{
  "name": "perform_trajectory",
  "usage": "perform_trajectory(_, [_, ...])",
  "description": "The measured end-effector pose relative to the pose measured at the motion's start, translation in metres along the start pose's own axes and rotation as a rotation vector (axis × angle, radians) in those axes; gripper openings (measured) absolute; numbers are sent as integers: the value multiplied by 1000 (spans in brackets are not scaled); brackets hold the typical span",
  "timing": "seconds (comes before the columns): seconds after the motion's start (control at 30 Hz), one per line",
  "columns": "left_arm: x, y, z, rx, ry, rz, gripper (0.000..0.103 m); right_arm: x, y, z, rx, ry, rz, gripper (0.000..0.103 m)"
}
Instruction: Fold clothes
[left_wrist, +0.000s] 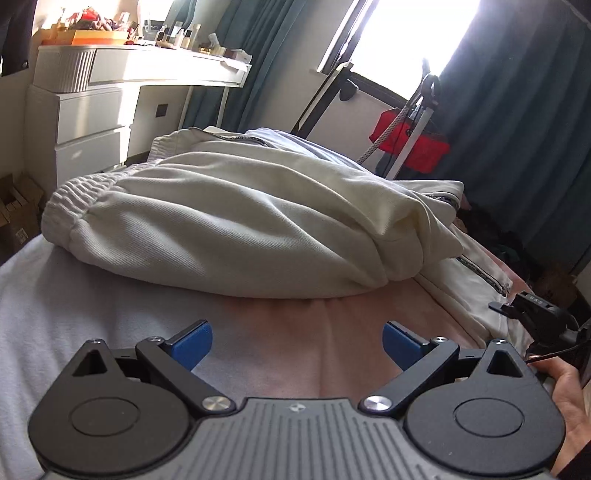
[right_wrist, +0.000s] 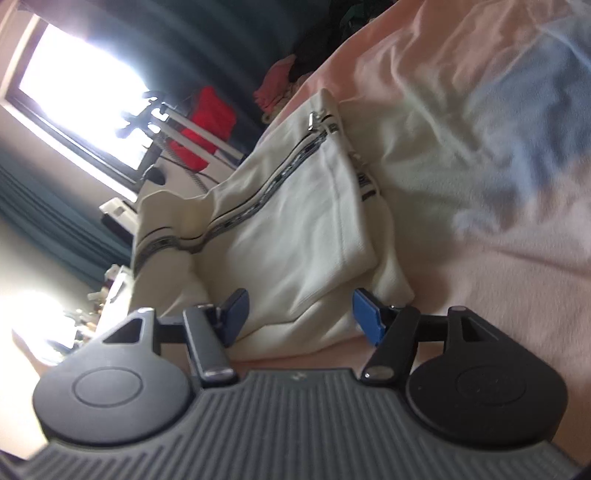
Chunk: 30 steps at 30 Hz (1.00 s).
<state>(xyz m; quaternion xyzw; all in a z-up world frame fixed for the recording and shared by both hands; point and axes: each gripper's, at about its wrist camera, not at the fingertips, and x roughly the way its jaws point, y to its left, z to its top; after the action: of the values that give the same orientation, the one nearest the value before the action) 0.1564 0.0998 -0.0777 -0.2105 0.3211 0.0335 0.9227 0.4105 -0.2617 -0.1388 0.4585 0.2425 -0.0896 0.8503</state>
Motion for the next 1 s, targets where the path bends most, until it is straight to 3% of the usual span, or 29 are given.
perform_trajectory(0.07, [13, 2, -1, -16, 22, -6, 100, 12, -5, 1, 27, -23, -31, 48])
perform_trajectory(0.13, [24, 6, -1, -30, 38, -16, 100, 17, -8, 3, 54, -60, -25, 44])
perform_trajectory(0.23, [34, 8, 0, -15, 24, -13, 100, 17, 2, 9, 25, -101, -63, 16])
perform_trajectory(0.27, [36, 9, 1, -16, 22, -11, 100, 17, 6, 11, 13, -113, -77, 12])
perform_trajectory(0.47, [37, 17, 7, -60, 23, -12, 100, -39, 70, 44, -200, -221, 26, 8])
perform_trajectory(0.63, [29, 30, 17, -133, 33, -10, 100, -121, 117, 90, -281, -356, 103, 8])
perform_trajectory(0.77, [19, 46, 24, -215, 51, -26, 100, -185, 128, 137, -331, -462, 72, 8])
perform_trajectory(1.0, [-6, 64, 34, -261, 36, -22, 100, -285, 111, 213, -329, -573, -12, 8])
